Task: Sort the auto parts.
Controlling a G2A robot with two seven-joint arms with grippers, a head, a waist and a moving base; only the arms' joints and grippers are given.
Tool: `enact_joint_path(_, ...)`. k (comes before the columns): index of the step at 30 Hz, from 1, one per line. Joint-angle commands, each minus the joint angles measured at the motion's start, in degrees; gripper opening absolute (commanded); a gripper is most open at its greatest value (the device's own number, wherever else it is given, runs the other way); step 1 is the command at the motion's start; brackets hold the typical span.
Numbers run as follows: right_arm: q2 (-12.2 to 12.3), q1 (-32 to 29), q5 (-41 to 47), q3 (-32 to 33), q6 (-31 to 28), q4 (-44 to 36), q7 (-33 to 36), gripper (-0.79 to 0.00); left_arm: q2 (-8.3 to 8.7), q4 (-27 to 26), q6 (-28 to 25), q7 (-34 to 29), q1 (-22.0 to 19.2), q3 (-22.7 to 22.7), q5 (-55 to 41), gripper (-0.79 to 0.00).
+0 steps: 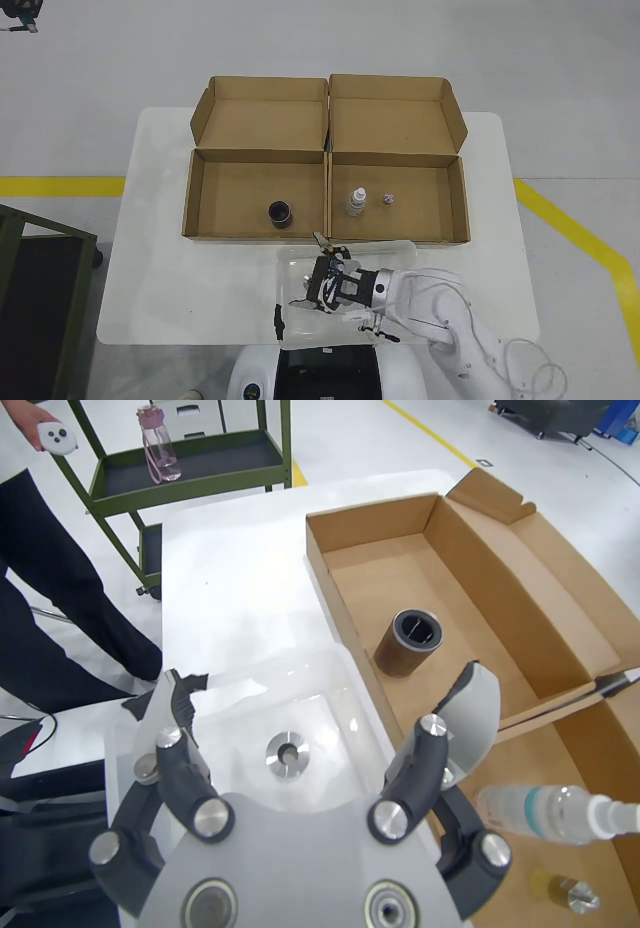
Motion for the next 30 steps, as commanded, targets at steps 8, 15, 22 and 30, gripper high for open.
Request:
enact_joint_path(8, 1.4, -2.3, -10.0, 0.5, -3.7, 0.5, -4.5, 0.000, 0.00, 0.0, 0.0, 0.0, 0.0, 0.0, 0.0, 0.000)
enact_joint_path(15, 1.9, -2.0, -15.5, -1.0, -3.3, 2.6, -8.4, -0.034, 0.00, 0.0, 0.0, 0.0, 0.0, 0.0, 0.0, 0.000)
enact_joint_path(22, 2.4, -2.1, -18.8, -1.7, -2.6, 4.7, -10.7, -0.071, 0.00, 0.0, 0.0, 0.0, 0.0, 0.0, 0.0, 0.000)
enact_joint_path(30, 2.6, -1.1, -20.6, -3.2, -0.7, 8.4, -13.2, -0.169, 0.00, 0.0, 0.0, 0.0, 0.0, 0.0, 0.0, 0.000)
